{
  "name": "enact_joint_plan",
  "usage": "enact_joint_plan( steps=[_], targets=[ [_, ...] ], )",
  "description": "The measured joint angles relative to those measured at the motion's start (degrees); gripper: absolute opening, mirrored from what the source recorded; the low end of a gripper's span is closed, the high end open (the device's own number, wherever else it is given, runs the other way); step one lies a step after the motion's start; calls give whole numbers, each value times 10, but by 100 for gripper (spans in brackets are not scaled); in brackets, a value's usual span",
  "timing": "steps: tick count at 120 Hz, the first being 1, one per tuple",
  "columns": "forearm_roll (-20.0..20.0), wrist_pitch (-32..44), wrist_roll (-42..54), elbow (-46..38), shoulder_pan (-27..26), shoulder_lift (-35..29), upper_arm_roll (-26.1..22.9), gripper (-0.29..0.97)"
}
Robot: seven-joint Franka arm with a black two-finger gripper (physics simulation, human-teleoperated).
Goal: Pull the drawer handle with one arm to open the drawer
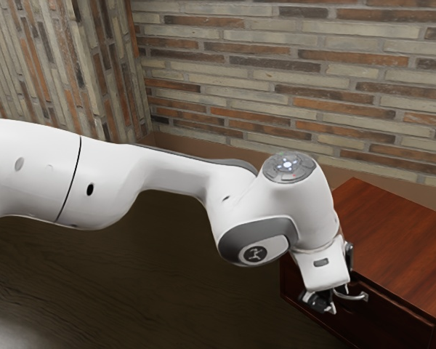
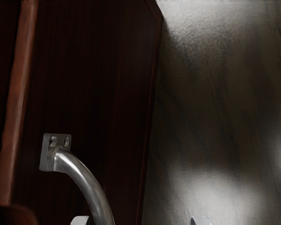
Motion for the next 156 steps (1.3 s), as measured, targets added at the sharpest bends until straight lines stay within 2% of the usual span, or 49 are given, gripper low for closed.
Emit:
enact_joint_plan(
  steps=[60, 156],
  targets=[
    [22, 4, -12, -13, 8, -11, -14, 5],
    [33, 22, -16, -88, -1, -63, -17, 8]
  ],
)
